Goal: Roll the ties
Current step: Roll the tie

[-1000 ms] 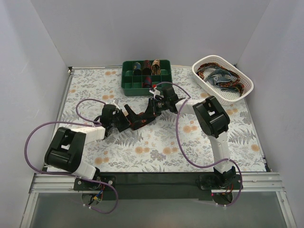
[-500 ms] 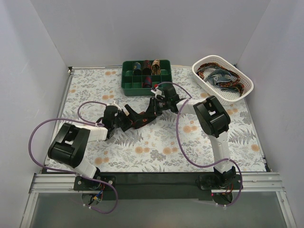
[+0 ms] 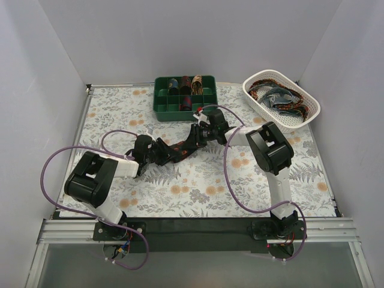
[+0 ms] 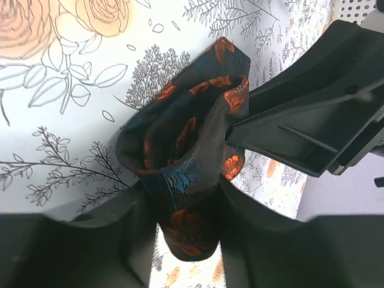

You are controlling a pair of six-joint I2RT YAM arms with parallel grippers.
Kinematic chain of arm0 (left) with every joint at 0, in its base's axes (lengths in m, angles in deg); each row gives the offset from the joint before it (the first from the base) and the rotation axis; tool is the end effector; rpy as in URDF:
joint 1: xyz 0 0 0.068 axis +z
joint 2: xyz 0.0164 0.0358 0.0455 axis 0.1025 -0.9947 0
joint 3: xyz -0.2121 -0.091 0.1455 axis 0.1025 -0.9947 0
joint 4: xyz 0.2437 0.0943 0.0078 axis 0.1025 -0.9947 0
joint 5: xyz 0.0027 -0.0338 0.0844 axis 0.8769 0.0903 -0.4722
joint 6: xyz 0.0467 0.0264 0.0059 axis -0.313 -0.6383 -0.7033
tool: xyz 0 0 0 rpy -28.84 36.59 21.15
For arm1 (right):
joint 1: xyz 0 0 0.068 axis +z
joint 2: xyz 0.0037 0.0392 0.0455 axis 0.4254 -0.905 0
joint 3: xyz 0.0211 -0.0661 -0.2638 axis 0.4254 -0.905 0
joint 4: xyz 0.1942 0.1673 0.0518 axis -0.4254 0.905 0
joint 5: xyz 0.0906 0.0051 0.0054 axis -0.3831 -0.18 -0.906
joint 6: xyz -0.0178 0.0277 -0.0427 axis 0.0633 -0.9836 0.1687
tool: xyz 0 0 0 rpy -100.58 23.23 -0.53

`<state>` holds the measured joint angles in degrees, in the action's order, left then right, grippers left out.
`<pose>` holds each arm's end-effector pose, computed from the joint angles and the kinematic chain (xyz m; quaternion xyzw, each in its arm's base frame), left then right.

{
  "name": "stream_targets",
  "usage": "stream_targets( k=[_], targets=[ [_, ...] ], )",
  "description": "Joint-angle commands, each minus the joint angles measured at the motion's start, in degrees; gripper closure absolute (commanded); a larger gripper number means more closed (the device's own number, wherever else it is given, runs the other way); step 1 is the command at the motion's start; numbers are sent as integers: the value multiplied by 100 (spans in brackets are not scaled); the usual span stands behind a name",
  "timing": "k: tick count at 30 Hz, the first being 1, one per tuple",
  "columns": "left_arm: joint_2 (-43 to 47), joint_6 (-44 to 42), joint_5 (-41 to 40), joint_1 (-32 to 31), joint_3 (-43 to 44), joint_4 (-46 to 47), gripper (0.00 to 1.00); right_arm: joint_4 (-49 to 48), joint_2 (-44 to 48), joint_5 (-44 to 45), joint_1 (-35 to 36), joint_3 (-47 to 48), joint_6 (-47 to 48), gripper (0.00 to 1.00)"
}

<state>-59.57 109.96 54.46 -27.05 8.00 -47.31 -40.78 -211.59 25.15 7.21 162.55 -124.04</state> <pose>0.2600 -0.1120 0.1194 -0.4750 0.7496 -0.4451 0.1197 0.3683 0.2614 0.1257 -0.1529 0.8262 0.5041 0.1997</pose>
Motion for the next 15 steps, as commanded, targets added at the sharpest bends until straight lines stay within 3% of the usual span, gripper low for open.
stream_targets(
  k=[1, 6, 8, 15],
  targets=[
    [37, -36, 221, -151, 17, -101, 70, 156, 208, 251, 111, -158, 209, 68],
    [178, -230, 265, -151, -27, -294, 95, 192, 576, 391, -82, -438, 472, 56],
    [274, -326, 326, -151, 16, -540, 100, 209, 840, 480, -196, -553, 709, 53],
    [714, -967, 178, -151, 630, -2235, 100, 920, 1535, 866, -320, -668, 1465, 51]
  ],
)
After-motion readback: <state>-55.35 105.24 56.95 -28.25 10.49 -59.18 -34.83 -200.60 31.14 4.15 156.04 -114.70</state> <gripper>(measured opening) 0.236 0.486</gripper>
